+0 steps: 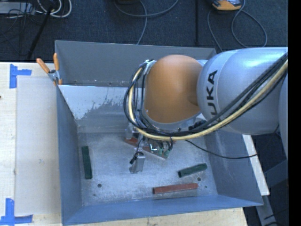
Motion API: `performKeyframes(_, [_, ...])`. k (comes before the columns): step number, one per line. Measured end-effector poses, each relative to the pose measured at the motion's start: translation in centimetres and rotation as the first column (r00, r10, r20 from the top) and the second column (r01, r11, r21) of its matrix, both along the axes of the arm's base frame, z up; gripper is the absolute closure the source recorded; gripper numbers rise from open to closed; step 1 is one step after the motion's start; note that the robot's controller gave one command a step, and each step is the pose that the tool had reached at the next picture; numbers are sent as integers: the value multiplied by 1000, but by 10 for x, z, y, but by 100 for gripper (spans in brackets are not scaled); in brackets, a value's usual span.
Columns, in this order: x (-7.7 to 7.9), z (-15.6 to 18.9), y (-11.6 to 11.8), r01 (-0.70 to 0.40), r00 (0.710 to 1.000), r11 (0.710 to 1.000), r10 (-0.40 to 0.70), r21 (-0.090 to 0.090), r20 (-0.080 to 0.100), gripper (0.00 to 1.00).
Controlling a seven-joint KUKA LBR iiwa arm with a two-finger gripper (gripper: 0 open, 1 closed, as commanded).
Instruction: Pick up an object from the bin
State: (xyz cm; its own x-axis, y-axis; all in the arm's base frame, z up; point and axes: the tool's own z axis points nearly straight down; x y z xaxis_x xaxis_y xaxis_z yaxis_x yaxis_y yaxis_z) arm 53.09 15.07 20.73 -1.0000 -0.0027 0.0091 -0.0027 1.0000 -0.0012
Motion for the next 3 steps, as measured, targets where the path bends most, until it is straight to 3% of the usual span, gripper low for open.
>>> performKeyframes(1, [26, -35, -45, -8, 1000, 1000, 8, -2, 5, 0])
performKeyframes(2, [69, -141, -80, -77, 997, 997, 77, 1, 8, 0])
performKeyframes(3, [72, -133, -79, -74, 997, 997, 74, 3, 19, 100])
